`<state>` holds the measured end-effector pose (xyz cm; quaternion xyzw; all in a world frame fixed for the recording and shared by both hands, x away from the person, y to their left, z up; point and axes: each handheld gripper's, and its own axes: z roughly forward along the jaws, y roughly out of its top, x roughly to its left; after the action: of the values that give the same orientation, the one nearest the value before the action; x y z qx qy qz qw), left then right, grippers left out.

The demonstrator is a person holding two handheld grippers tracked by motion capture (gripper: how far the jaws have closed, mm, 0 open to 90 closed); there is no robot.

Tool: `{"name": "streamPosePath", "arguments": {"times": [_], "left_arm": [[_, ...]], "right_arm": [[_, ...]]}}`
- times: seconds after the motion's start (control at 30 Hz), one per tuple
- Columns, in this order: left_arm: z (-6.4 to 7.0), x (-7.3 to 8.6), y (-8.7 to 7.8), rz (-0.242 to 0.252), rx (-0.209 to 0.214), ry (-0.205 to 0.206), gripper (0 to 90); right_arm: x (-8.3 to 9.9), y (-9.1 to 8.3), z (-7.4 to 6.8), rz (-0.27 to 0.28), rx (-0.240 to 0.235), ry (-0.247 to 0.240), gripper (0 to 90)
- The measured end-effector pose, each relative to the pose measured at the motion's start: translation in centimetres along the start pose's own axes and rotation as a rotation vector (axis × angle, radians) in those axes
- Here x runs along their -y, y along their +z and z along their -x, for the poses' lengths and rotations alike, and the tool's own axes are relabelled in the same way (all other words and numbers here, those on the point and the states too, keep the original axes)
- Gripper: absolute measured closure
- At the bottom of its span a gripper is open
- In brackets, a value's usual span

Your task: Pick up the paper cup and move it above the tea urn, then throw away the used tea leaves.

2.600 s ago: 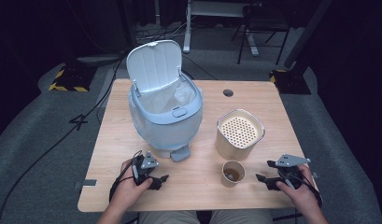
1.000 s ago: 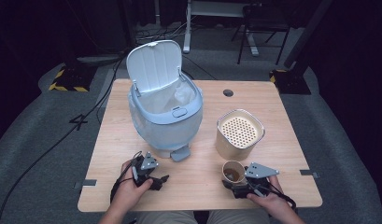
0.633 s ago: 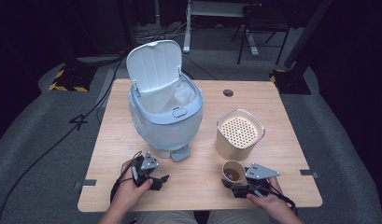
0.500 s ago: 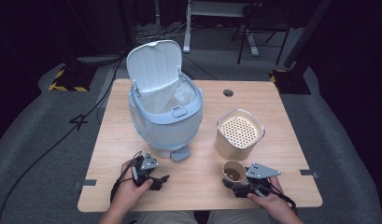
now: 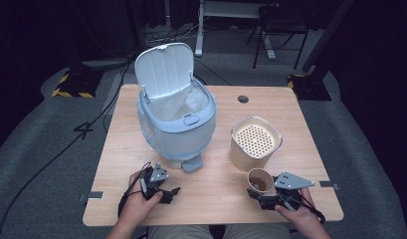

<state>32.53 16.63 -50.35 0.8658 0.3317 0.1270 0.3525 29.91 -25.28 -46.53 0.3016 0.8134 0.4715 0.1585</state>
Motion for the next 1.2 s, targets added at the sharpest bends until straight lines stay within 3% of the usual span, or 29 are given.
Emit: {"name": "streamPosePath", "arguments": {"times": [0.37,0.53,0.6,0.9,1.2], "left_arm": [[0.0,0.0,0.0,-0.002,0.011,-0.001,18.3],[-0.1,-0.1,0.0,-0.002,0.015,0.004,18.1],[-0.1,-0.1,0.1,-0.002,0.019,0.006,18.0],[-0.2,-0.1,0.1,-0.004,0.024,0.012,17.6],[-0.2,-0.1,0.1,-0.004,0.023,0.012,17.6]], "right_arm": [[-1.9,-2.8,1.7,0.008,0.046,0.021,30.7],[-3.1,-3.7,2.5,0.003,0.028,0.018,30.7],[-3.6,-4.0,2.9,-0.007,0.014,0.023,30.8],[-6.6,-5.8,4.3,0.014,0.045,0.021,30.8],[-9.9,-6.1,6.5,0.025,0.073,-0.008,30.8]]}}
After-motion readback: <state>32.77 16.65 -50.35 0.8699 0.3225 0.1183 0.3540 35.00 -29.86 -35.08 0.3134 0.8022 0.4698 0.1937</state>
